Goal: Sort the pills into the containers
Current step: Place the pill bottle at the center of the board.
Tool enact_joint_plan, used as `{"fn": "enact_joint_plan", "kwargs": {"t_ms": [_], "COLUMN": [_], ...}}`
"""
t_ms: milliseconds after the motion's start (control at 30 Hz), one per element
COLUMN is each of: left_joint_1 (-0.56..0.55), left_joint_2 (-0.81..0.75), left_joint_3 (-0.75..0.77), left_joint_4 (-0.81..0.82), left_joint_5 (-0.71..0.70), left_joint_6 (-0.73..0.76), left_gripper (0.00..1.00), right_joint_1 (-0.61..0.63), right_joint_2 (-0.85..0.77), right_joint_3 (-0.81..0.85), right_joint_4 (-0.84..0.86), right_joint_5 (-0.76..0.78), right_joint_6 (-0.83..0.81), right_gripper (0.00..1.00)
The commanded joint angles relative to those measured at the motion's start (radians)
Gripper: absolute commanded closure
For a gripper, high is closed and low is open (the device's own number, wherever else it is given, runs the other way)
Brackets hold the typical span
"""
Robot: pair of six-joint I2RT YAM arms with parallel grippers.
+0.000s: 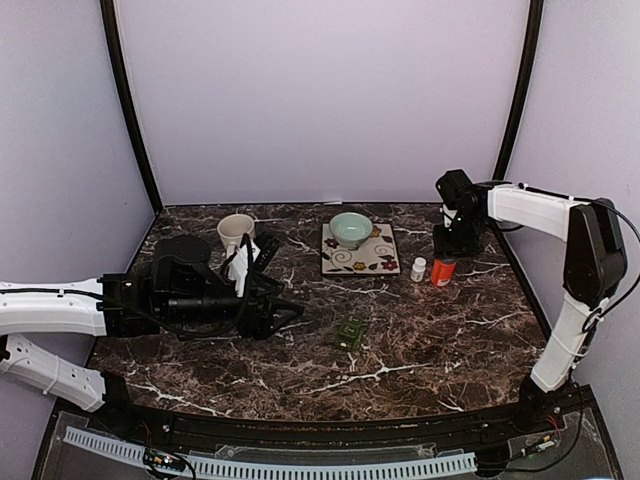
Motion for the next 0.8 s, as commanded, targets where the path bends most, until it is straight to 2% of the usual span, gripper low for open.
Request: {"fn": "enact_joint_plan", "kwargs": {"t_ms": [0,100,267,367,533,767], "left_joint_1": [0.009,0.01,0.012,0.012,0.013,0.013], "left_joint_2": [-0.009,-0.009,-0.015,-0.016,-0.015,-0.012], "left_joint_3": [0.01,0.007,0.004,0.003,0.002,0.004], "left_joint_4": [0.016,0.017,0.014,0.014,0.014,0.014], "left_joint_5": [0.018,0.023,0.026,0.023,0.026,0.03], "left_joint_6": [-0.001,-0.002,-0.003,-0.005,-0.006,-0.003], "left_gripper": [0.3,0.3,0.3,0.3,0.3,0.3], "right_joint_1": [-0.009,-0.009,-0.009,-0.01,-0.008,-0.009], "right_joint_2": [0.002,0.006,0.001,-0.011,-0.025,-0.029], "right_joint_3": [0.029,0.02,0.012,0.008,0.015,0.036], "right_joint_4": [0.0,0.01,0.018,0.022,0.023,0.02], "right_joint_5": [-0.004,-0.002,-0.002,0.0,0.007,0.012], "right_joint_6": [-0.005,0.0,0.003,0.003,0.002,-0.001], "right_gripper": [0.97,0.89,0.62,0.53,0.44,0.36]}}
